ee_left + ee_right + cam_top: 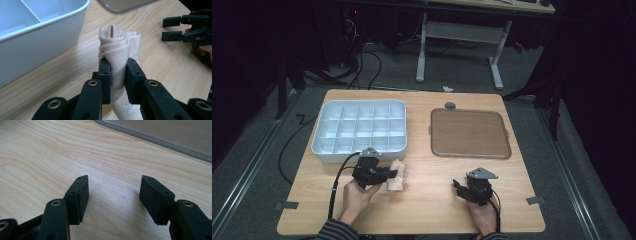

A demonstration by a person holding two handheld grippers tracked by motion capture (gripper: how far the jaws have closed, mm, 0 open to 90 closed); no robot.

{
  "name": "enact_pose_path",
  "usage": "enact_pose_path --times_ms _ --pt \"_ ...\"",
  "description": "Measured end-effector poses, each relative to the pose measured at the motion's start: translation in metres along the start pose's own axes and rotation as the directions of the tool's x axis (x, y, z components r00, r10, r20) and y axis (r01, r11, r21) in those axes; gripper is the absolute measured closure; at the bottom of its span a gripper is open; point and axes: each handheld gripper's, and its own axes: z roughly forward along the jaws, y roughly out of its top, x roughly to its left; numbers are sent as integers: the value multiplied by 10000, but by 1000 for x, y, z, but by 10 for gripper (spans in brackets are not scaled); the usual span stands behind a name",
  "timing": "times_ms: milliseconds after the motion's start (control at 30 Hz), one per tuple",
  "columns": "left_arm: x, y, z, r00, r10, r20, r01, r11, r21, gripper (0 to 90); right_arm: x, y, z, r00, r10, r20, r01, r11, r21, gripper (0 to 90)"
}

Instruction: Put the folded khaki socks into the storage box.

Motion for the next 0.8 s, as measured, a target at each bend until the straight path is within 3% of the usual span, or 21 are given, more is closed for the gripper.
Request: enact_pose_path --times_ms 467,800 --pt "6 0 -9 9999 -138 -99 136 9997 -188 773 0 0 0 10000 3 -1 -3 10000 1 404" --pt "9 0 -13 9998 -182 -30 181 9998 -60 773 0 0 0 10000 3 -9 -3 10000 3 402"
